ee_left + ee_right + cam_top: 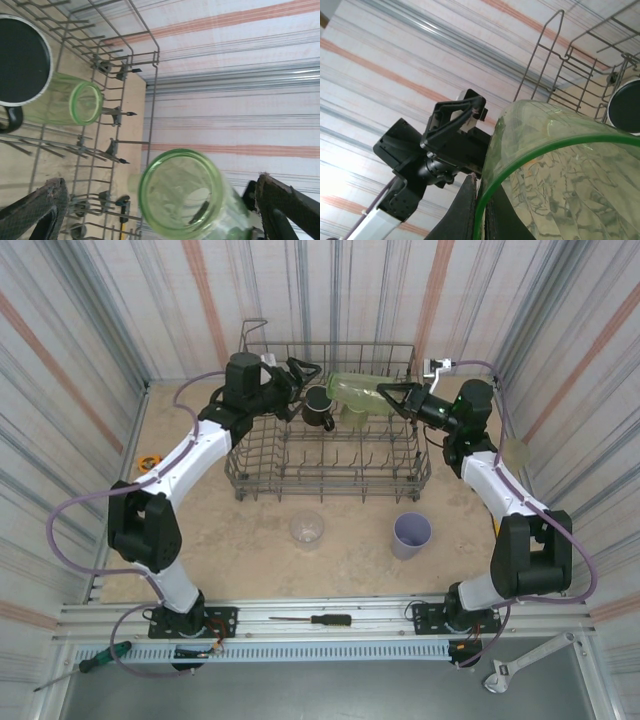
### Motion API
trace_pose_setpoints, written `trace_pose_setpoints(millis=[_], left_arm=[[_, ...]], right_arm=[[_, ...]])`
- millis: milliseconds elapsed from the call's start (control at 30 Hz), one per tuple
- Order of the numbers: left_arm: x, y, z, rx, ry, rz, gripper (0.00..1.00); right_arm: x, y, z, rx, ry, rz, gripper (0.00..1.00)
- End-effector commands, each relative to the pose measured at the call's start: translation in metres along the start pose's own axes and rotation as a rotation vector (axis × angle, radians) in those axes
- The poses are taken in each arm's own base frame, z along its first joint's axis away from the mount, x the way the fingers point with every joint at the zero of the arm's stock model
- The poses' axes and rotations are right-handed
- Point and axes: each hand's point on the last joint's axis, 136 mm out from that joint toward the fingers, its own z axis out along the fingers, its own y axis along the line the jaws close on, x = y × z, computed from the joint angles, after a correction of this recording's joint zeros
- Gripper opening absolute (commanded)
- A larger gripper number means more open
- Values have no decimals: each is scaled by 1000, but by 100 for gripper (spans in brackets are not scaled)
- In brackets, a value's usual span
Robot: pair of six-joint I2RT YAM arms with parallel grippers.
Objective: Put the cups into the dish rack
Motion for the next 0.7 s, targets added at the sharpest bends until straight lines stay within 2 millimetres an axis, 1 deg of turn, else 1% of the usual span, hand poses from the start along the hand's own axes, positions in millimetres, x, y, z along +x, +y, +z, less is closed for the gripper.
trace_pose_setpoints(millis=[0, 233, 367, 500, 533, 667], left_arm=[[6, -22, 8, 76, 28, -20, 99], [22, -26, 23, 107, 83, -40, 99], [32, -36, 33, 146, 112, -54, 99], [40, -41, 39, 165, 129, -65, 99], [41, -42, 39, 169, 130, -66, 96], [43, -41, 40, 181, 128, -75, 74]], right_arm=[[-3, 22, -1, -63, -11, -44, 0], [-3, 29, -4, -77, -22, -68, 0], [-5, 28, -3, -85, -31, -68, 0], [-7, 30, -2, -108, -41, -63, 0], [-8, 30, -2, -113, -41, -63, 0], [-9, 30, -1, -118, -50, -59, 0]])
